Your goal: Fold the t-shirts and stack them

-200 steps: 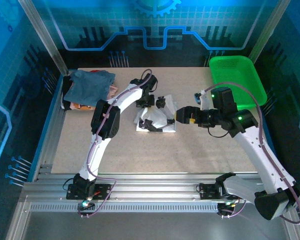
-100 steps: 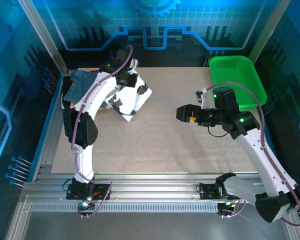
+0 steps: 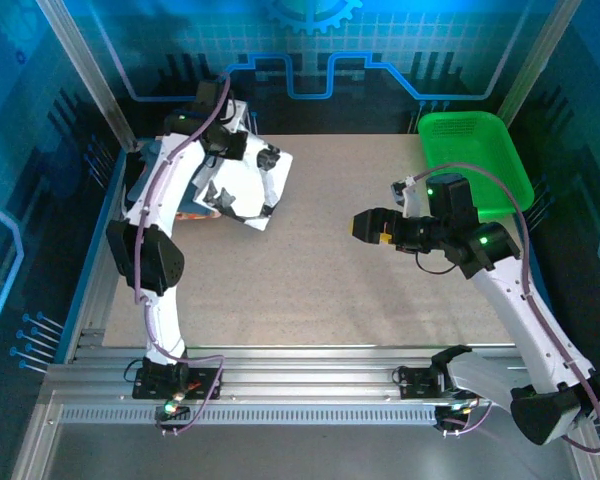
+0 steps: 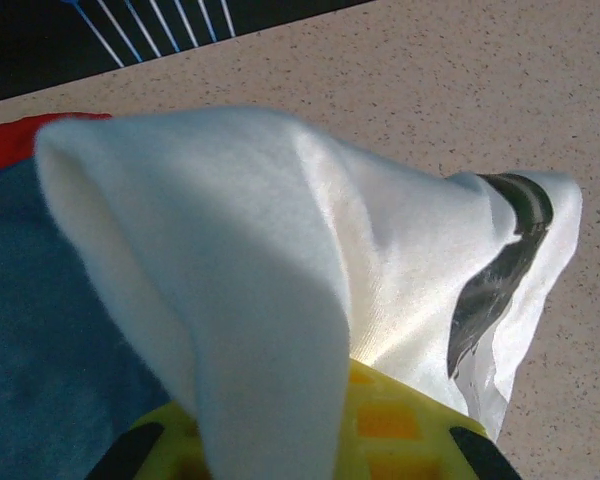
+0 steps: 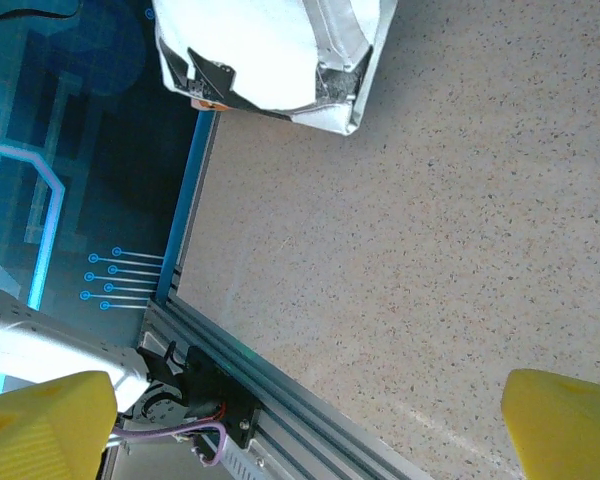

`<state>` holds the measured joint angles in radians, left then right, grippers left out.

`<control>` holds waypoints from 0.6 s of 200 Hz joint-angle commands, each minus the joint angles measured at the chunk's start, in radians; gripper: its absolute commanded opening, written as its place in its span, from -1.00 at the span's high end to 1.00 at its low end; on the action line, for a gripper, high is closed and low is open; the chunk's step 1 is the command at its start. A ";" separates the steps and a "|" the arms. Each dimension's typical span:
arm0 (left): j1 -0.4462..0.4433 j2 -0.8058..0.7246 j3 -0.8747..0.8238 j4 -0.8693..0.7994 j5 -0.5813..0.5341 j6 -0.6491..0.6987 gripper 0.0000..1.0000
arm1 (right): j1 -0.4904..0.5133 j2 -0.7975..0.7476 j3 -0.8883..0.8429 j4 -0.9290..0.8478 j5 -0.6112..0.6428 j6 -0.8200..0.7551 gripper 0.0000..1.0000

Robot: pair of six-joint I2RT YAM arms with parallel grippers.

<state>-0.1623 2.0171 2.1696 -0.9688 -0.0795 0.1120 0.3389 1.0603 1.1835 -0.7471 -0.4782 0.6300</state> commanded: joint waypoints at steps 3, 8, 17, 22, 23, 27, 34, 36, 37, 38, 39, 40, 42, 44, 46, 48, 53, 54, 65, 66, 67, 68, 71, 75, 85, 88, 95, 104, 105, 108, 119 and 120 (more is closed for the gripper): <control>0.029 -0.050 0.060 -0.023 0.040 0.021 1.00 | 0.001 -0.001 0.013 0.003 0.011 0.017 -1.00; 0.034 -0.052 0.062 -0.027 0.039 0.021 1.00 | 0.001 0.001 0.015 0.003 0.012 0.016 -1.00; 0.043 -0.054 0.071 -0.033 0.040 0.019 1.00 | 0.002 0.004 0.017 0.003 0.014 0.017 -1.00; 0.047 -0.056 0.075 -0.038 0.040 0.020 1.00 | 0.002 0.006 0.018 0.004 0.016 0.017 -1.00; 0.049 -0.056 0.076 -0.040 0.041 0.019 1.00 | 0.002 0.006 0.018 0.004 0.016 0.017 -1.00; 0.054 -0.058 0.081 -0.042 0.042 0.018 1.00 | 0.003 0.007 0.019 0.003 0.016 0.019 -1.00; 0.063 -0.058 0.091 -0.050 0.047 0.018 1.00 | 0.003 0.010 0.021 0.005 0.016 0.020 -1.00; 0.066 -0.058 0.096 -0.051 0.048 0.018 1.00 | 0.003 0.010 0.021 0.005 0.016 0.020 -1.00; 0.066 -0.059 0.097 -0.053 0.049 0.017 1.00 | 0.003 0.010 0.021 0.005 0.017 0.020 -1.00; 0.068 -0.059 0.099 -0.054 0.049 0.018 1.00 | 0.003 0.011 0.021 0.006 0.018 0.020 -1.00; 0.069 -0.059 0.101 -0.055 0.049 0.018 1.00 | 0.004 0.011 0.022 0.006 0.018 0.020 -1.00; 0.070 -0.059 0.102 -0.056 0.050 0.018 1.00 | 0.004 0.011 0.022 0.006 0.018 0.020 -1.00; 0.073 -0.059 0.104 -0.057 0.051 0.018 1.00 | 0.004 0.013 0.022 0.006 0.018 0.020 -1.00; 0.076 -0.060 0.106 -0.059 0.051 0.018 1.00 | 0.005 0.013 0.023 0.006 0.018 0.020 -1.00; 0.079 -0.062 0.107 -0.059 0.051 0.018 1.00 | 0.005 0.015 0.024 0.006 0.019 0.020 -1.00; 0.083 -0.064 0.107 -0.058 0.052 0.017 1.00 | 0.005 0.016 0.024 0.006 0.019 0.021 -1.00; 0.091 -0.068 0.107 -0.058 0.056 0.014 1.00 | 0.004 0.017 0.025 0.007 0.020 0.022 -1.00; 0.093 -0.068 0.107 -0.058 0.057 0.014 1.00 | 0.004 0.018 0.025 0.007 0.020 0.022 -1.00; 0.114 -0.076 0.107 -0.060 0.069 0.006 1.00 | 0.006 0.020 0.027 0.009 0.021 0.023 -1.00; 0.116 -0.077 0.107 -0.061 0.070 0.006 1.00 | 0.007 0.020 0.027 0.010 0.021 0.023 -1.00; 0.118 -0.078 0.107 -0.061 0.071 0.006 1.00 | 0.006 0.021 0.027 0.010 0.022 0.023 -1.00; 0.119 -0.079 0.107 -0.061 0.071 0.006 1.00 | 0.007 0.021 0.027 0.011 0.022 0.023 -1.00; 0.123 -0.080 0.107 -0.061 0.073 0.005 1.00 | 0.008 0.022 0.027 0.011 0.023 0.023 -1.00; 0.129 -0.083 0.105 -0.061 0.076 0.006 1.00 | 0.008 0.023 0.027 0.011 0.023 0.023 -1.00; 0.141 -0.090 0.105 -0.061 0.079 0.003 1.00 | 0.008 0.027 0.028 0.012 0.024 0.025 -1.00; 0.145 -0.091 0.105 -0.062 0.082 0.003 1.00 | 0.009 0.028 0.028 0.012 0.024 0.026 -1.00; 0.151 -0.095 0.105 -0.061 0.087 0.002 1.00 | 0.009 0.033 0.030 0.015 0.025 0.027 -1.00; 0.159 -0.097 0.107 -0.062 0.095 -0.001 1.00 | 0.010 0.038 0.032 0.017 0.024 0.028 -1.00; 0.159 -0.097 0.107 -0.061 0.095 -0.001 1.00 | 0.010 0.040 0.032 0.017 0.024 0.028 -1.00; 0.161 -0.097 0.108 -0.062 0.097 -0.001 1.00 | 0.011 0.041 0.034 0.018 0.024 0.028 -1.00; 0.165 -0.098 0.113 -0.063 0.104 -0.003 1.00 | 0.014 0.052 0.039 0.018 0.026 0.028 -1.00; 0.165 -0.098 0.114 -0.063 0.105 -0.003 1.00 | 0.015 0.053 0.040 0.018 0.026 0.028 -1.00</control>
<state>-0.0093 1.9720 2.2364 -1.0260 -0.0185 0.1108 0.3412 1.0935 1.1866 -0.7399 -0.4561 0.6483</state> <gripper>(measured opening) 0.103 0.997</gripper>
